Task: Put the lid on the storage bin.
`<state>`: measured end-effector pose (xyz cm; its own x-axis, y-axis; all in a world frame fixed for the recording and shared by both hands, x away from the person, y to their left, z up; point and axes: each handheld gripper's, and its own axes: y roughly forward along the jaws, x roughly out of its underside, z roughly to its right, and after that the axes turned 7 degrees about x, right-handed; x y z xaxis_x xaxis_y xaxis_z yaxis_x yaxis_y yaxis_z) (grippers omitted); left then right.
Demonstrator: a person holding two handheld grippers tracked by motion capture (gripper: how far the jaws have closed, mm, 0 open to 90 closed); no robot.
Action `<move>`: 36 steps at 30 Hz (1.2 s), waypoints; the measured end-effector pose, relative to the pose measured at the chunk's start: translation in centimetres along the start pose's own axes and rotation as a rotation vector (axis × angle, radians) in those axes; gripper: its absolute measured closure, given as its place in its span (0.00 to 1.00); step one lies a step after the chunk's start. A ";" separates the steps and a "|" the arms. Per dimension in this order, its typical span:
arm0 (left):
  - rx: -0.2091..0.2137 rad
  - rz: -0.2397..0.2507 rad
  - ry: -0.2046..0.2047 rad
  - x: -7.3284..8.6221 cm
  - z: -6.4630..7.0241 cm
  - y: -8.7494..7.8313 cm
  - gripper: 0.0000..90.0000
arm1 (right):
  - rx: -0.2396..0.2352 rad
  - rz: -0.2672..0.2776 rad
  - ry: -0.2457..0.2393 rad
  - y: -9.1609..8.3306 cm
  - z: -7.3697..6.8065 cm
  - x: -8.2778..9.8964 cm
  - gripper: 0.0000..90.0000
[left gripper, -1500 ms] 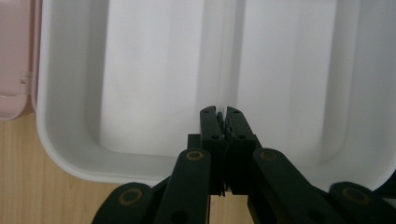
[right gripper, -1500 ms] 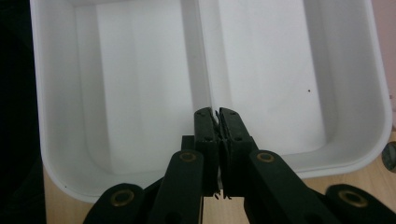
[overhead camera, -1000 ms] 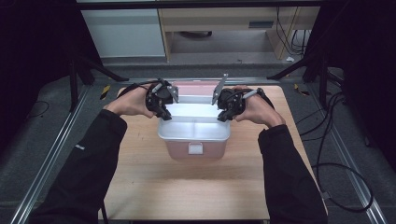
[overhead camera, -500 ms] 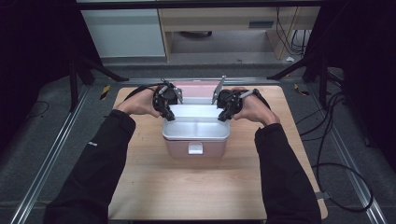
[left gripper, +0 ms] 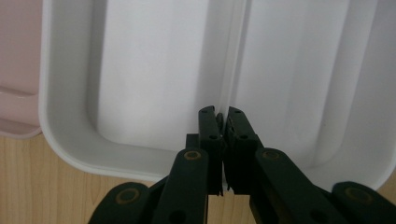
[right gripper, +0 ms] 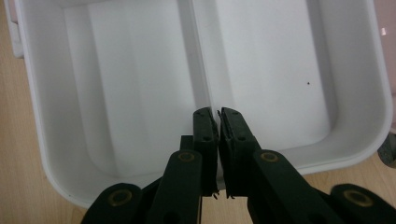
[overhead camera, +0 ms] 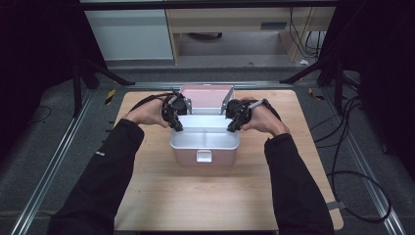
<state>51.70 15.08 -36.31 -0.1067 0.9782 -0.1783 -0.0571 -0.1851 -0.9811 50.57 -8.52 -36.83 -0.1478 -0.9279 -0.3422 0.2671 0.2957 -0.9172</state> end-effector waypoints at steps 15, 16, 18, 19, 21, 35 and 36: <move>-0.084 0.144 -0.120 1.5 1.0 -1.9 0.78 | 0.079 0.083 0.160 -0.6 -0.2 0.5 0.72; -0.085 0.172 -0.131 1.8 1.2 -2.1 0.75 | 0.086 0.094 0.177 -0.8 -0.2 0.6 0.69; -0.079 0.229 -0.156 2.5 1.6 -2.6 0.72 | 0.102 0.115 0.208 -1.4 -0.3 0.8 0.65; -0.078 0.227 -0.173 2.8 1.8 -2.7 0.70 | 0.115 0.122 0.221 -1.6 -0.3 1.0 0.62; -0.092 0.247 -0.208 3.5 2.0 -2.9 0.66 | 0.142 0.140 0.252 -2.1 -0.3 1.2 0.58; -0.240 0.460 -0.490 6.5 -0.4 -3.1 0.39 | 0.318 0.308 0.590 -4.0 1.6 4.0 0.46; -0.240 0.460 -0.490 6.5 -0.4 -3.1 0.38 | 0.318 0.308 0.590 -4.0 1.6 4.0 0.46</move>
<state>51.61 22.09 -34.52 -0.5042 0.6406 -0.5792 0.3147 -0.4882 -0.8140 50.44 -13.72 -34.22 -0.4848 -0.5107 -0.7100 0.6292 0.3602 -0.6888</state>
